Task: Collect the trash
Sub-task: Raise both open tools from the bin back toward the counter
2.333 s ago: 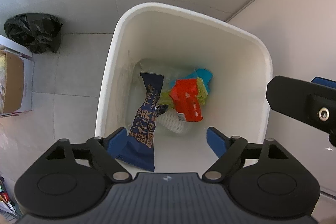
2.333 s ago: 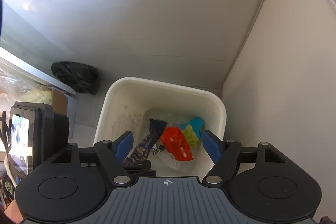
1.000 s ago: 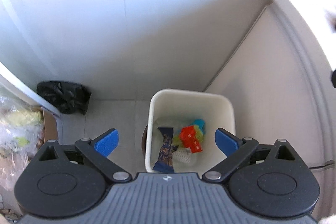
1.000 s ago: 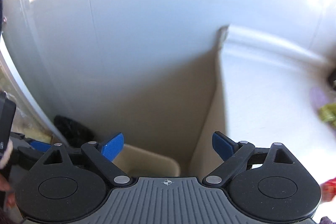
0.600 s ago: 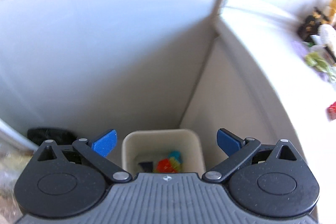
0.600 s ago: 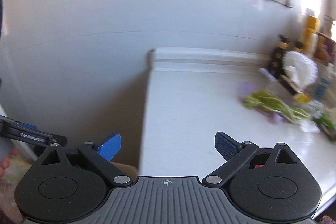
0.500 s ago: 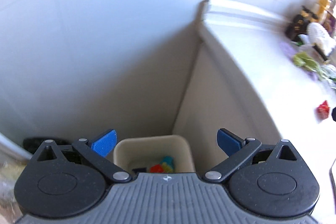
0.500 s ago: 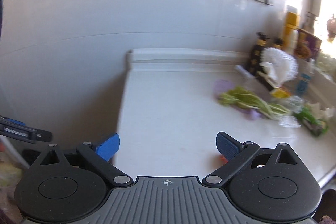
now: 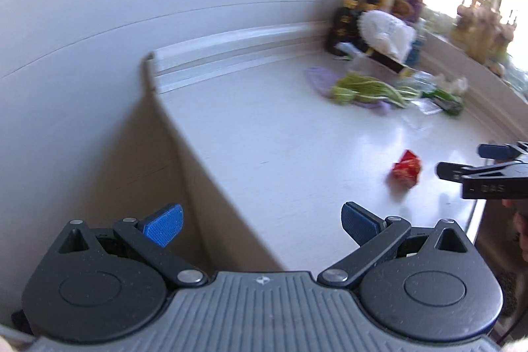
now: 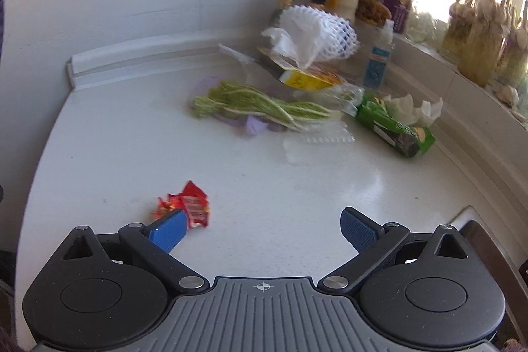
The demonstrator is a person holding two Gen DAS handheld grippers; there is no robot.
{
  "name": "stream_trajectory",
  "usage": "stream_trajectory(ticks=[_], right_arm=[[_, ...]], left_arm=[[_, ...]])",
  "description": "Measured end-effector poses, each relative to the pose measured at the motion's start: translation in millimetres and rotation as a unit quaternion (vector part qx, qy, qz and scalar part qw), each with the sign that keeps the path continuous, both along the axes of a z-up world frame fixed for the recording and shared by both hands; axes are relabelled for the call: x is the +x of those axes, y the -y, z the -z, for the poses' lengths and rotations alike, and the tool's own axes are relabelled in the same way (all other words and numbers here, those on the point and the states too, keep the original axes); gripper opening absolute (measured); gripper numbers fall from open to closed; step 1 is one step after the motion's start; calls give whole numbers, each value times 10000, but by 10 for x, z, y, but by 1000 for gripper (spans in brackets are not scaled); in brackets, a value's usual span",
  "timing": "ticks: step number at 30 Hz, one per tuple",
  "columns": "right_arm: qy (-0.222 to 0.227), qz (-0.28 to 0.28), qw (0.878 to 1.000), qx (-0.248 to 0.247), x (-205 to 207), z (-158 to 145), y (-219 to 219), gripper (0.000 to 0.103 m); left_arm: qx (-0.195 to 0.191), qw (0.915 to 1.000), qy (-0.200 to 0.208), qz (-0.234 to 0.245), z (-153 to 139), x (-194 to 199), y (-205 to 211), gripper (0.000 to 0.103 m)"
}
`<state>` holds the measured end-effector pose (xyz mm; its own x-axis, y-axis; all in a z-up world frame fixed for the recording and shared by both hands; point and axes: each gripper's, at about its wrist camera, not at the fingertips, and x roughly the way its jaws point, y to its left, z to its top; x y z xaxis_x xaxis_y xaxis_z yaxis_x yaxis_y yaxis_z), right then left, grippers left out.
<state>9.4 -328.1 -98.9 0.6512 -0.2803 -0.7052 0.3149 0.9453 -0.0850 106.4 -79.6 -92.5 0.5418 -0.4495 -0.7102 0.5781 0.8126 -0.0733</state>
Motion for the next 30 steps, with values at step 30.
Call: stream_trajectory(ticks=[30], right_arm=[[222,-161,9985,465,659,414,895,103]], left_arm=[[15,9838,27,1793,426,-121,1234,71]])
